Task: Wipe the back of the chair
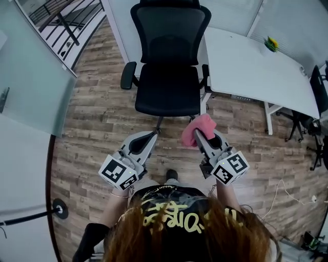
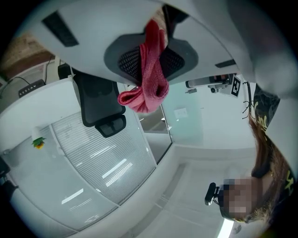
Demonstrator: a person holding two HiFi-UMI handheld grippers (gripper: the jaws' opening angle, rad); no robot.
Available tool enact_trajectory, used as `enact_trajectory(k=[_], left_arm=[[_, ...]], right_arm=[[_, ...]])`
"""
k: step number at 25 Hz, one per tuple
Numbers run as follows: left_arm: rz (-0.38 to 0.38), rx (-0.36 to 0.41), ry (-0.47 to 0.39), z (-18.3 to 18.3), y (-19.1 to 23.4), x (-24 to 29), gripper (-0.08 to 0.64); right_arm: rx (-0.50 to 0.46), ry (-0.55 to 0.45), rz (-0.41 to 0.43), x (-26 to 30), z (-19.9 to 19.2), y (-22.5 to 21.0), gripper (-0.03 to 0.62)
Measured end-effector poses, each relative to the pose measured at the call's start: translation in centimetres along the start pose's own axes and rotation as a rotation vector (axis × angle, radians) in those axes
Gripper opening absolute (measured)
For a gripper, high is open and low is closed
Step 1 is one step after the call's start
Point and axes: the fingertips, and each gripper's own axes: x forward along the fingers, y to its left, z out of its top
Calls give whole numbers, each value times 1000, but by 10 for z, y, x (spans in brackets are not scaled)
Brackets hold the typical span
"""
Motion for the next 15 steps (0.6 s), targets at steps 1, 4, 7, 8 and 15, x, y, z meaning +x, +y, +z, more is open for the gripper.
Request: enact_trajectory(k=[1,4,7,8,15], left_arm=[[6,-8,-1,-1,0,1,-8],[21,-25,-2,-1,3,0,-8],[55,-22,-7,3,16,-4,-8],[64,-24,-12,3,21,-5,-6],[77,-30,-20,4,28,2,-8]], right_arm=[[4,2,0,1,-1,-4,67],[25,9,5,8,-3,-12,67],[30,10,27,19,-2,-10,67],[26,9,31,23,-1,-10,67],[6,-5,41,30,10,-11,67]])
